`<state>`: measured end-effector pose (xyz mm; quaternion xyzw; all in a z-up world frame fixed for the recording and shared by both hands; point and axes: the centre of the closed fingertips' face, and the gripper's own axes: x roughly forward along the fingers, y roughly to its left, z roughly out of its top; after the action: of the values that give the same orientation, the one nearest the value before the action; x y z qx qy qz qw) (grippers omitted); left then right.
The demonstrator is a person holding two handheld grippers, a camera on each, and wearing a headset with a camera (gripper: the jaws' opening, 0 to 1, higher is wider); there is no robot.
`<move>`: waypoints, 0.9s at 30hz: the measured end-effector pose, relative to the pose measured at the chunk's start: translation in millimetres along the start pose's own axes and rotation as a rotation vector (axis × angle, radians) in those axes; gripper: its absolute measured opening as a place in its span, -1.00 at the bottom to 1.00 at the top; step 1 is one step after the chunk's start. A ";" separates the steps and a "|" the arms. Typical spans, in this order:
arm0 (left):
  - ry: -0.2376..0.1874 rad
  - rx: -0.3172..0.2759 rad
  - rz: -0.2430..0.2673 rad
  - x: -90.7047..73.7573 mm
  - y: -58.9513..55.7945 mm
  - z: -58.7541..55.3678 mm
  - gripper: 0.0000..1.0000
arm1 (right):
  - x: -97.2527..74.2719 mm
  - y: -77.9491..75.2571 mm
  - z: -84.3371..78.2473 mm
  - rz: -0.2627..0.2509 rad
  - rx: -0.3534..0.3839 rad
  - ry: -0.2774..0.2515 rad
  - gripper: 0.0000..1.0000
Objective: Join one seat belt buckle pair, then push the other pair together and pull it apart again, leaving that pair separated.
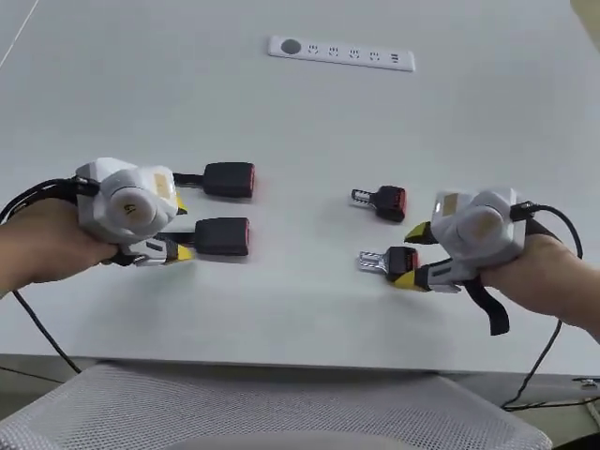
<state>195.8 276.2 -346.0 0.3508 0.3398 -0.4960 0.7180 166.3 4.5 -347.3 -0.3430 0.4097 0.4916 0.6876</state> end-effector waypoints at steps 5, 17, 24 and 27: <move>0.003 0.018 -0.042 3.1 -1.8 4.9 -0.31 | 3.4 0.2 -3.3 0.012 -0.008 0.020 -0.20; 0.014 0.110 -0.086 14.7 -1.8 13.6 -0.24 | 18.3 -2.4 -17.4 0.041 -0.028 0.082 -0.23; 0.034 0.128 -0.135 21.3 -7.8 13.2 -0.35 | 19.7 -5.1 -22.2 0.066 -0.025 0.089 -0.26; 0.041 0.151 -0.148 22.1 -8.2 12.6 -0.35 | 20.1 -5.2 -23.1 0.070 -0.028 0.089 -0.26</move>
<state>195.9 253.0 -359.2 0.3881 0.3409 -0.5645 0.6438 169.7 -9.2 -375.0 -0.3597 0.4446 0.5052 0.6463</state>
